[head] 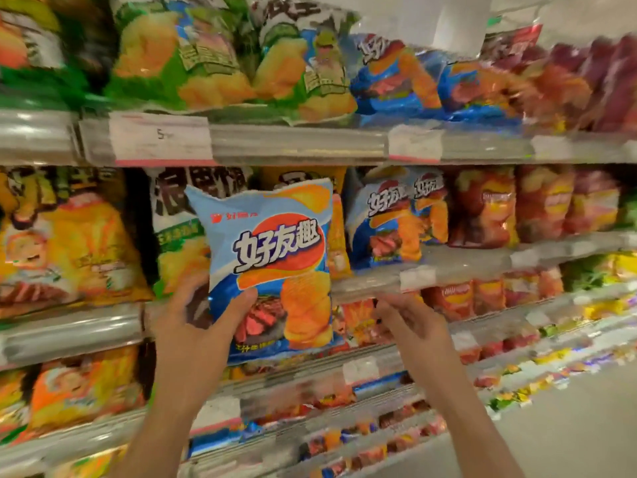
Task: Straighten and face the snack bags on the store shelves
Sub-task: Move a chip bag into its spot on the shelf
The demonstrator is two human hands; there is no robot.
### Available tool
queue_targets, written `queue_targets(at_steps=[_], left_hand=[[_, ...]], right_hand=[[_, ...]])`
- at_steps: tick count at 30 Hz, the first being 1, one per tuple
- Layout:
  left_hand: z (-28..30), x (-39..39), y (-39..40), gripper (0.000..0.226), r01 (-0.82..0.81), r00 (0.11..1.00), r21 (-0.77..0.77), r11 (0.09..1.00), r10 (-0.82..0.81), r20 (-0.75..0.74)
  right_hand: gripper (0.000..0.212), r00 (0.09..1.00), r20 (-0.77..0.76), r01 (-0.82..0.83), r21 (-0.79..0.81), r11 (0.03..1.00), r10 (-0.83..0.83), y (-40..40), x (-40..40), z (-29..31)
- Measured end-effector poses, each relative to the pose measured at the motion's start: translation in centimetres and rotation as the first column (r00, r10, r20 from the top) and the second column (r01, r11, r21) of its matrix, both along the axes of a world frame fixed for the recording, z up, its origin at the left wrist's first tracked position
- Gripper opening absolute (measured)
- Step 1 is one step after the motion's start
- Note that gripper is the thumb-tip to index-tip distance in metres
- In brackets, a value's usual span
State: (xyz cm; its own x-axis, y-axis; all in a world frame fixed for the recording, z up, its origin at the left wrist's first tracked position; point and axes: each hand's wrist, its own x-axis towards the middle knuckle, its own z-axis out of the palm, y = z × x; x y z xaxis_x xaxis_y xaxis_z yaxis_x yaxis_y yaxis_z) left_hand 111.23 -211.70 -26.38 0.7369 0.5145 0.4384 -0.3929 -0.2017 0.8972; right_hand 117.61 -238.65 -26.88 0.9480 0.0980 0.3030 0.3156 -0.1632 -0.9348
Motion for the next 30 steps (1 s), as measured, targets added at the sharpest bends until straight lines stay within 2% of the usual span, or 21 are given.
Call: queue_targets(at_steps=[3,6,9,12,15,19,21,23,25,28,30], left_hand=[[1.0,1.5,-5.2,0.039,-0.006,1.0,0.041,0.999,0.006,-0.001],[1.8,3.4,-9.4,0.047,-0.029,1.0,0.062,0.998,0.03,-0.009],[2.4,5.4,-13.0,0.053,-0.034,0.998,0.062,0.997,0.038,-0.051],[2.8,7.7,-16.4,0.048,-0.022,0.996,0.077,0.997,0.028,-0.082],[3.1,10.4,-18.9,0.04,0.015,0.994,0.14,0.99,0.0,-0.108],[3.3,13.7,-20.7,0.028,0.093,0.99,0.211,0.973,-0.067,-0.124],[3.0,15.1,-20.7,0.027,0.044,0.995,0.282,0.958,-0.016,-0.102],[2.4,16.4,-20.3,0.032,-0.097,0.989,0.445,0.89,0.135,-0.056],[2.0,17.6,-20.1,0.043,-0.208,0.966,0.606,0.768,0.259,0.003],[1.5,19.1,-20.3,0.057,-0.163,0.961,0.698,0.698,0.272,-0.047],[1.2,19.9,-20.1,0.061,-0.122,0.958,0.716,0.688,0.269,-0.095]], right_hand=[[0.034,0.999,0.002,-0.047,0.017,0.999,0.047,-3.8,2.7,0.7],[0.02,0.993,-0.024,-0.115,-0.007,0.993,0.115,-6.1,5.4,1.6],[0.033,0.981,-0.071,-0.177,0.033,0.984,0.179,-7.3,7.1,2.3],[0.039,0.971,-0.083,-0.219,0.075,0.973,0.225,-8.5,8.3,2.5],[0.049,0.985,-0.061,-0.159,0.066,0.985,0.163,-9.8,10.2,2.0],[0.034,0.994,-0.083,-0.058,0.091,0.994,0.066,-13.1,14.1,1.4],[0.039,0.996,-0.073,-0.054,0.092,0.994,0.06,-15.1,15.9,1.4],[0.049,0.999,-0.05,-0.012,0.086,0.996,0.016,-16.8,17.7,1.9],[0.042,0.999,-0.027,0.028,0.073,0.997,-0.026,-17.9,19.8,2.5],[0.022,0.997,0.017,0.069,0.081,0.994,-0.071,-18.0,23.4,3.7],[0.032,0.992,0.044,0.113,0.042,0.993,-0.115,-16.9,25.1,4.2]])
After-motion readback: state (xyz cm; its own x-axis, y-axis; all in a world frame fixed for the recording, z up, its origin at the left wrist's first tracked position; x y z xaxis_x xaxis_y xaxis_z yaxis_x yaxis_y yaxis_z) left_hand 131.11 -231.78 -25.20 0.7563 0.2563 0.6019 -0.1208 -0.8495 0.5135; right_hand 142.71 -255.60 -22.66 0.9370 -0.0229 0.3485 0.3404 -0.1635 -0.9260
